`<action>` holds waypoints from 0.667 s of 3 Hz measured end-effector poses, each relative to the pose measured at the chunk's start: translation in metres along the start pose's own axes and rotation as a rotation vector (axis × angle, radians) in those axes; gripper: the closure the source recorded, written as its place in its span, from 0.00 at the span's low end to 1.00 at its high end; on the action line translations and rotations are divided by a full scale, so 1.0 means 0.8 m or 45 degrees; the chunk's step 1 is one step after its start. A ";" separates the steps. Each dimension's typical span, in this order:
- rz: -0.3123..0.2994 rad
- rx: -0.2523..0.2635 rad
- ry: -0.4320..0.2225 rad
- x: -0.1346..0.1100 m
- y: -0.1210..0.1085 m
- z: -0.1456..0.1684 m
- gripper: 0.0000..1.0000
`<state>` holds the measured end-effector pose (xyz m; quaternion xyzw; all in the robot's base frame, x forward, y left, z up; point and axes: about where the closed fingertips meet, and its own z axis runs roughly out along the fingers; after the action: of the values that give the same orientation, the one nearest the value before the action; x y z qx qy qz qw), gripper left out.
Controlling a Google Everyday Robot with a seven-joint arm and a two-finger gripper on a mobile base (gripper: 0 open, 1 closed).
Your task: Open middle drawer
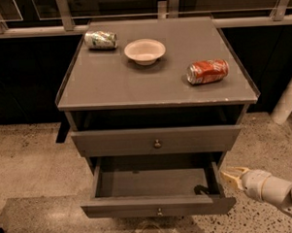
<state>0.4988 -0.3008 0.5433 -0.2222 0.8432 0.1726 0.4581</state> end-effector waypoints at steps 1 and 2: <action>0.000 0.000 0.000 0.000 0.000 0.000 0.26; 0.000 0.000 0.000 0.000 0.000 0.000 0.03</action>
Offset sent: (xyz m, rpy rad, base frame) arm 0.0000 0.0000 0.0000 0.0000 0.0000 0.0000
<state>0.4988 -0.3008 0.5433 -0.2222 0.8432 0.1726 0.4581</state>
